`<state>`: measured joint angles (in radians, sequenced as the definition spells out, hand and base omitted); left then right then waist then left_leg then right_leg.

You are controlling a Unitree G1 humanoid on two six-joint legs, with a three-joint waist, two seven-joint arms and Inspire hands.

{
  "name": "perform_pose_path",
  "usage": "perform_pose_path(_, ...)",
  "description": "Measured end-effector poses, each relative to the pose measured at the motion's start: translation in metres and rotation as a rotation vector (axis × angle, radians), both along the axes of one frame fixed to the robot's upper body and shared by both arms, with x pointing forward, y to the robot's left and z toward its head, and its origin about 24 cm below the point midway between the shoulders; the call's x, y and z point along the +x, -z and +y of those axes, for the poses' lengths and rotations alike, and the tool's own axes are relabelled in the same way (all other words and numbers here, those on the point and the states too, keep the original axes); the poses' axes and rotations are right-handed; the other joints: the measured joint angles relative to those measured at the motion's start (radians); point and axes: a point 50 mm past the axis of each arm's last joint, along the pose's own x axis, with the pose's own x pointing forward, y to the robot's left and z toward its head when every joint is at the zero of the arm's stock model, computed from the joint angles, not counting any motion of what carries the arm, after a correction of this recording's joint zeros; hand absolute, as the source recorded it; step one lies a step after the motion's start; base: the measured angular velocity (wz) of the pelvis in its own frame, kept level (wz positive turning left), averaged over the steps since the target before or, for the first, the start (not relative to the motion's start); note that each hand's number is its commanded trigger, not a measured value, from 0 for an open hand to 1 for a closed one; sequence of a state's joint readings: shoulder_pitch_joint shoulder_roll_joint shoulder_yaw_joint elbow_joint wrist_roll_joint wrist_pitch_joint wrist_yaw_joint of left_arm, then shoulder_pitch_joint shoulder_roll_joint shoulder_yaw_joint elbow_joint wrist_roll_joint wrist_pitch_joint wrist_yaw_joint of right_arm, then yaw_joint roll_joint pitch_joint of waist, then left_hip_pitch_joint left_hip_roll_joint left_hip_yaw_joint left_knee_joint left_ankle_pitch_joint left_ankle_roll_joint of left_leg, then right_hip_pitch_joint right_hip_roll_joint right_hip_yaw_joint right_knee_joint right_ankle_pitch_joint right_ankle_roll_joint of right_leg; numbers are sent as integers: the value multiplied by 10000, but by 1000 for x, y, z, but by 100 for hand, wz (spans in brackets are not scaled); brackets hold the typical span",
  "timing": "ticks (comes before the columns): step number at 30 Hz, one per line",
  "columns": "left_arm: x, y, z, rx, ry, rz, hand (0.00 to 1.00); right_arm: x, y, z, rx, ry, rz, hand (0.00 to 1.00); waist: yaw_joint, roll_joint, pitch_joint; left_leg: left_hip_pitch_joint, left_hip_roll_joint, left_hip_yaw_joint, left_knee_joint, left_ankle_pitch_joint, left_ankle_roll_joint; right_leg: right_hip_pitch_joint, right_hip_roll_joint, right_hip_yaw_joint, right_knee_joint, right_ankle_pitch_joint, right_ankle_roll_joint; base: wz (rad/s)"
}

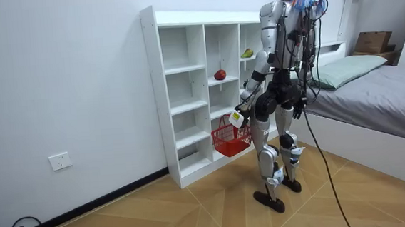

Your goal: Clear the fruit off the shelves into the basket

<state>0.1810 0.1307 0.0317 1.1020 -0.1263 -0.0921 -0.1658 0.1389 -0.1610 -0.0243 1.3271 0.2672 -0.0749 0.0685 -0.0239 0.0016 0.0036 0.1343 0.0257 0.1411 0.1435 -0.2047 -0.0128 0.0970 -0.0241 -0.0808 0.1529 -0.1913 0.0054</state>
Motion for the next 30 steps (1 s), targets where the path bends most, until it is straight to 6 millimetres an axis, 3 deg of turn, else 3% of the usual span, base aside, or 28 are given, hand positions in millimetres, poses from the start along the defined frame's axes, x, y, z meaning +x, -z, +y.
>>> perform_pose_path(25,0,0,3,438,-119,15,100,15,-2,0,-200,-489,-474,0,8,-143,20,-2,-9,224,1,0,0,-119,1,225,-1,9,16,-2)
perform_pose_path(30,4,-1,3,457,-94,-109,100,32,-5,1,-454,-569,-1255,0,0,-153,12,-156,-6,238,3,0,0,-311,7,215,42,22,20,-1)
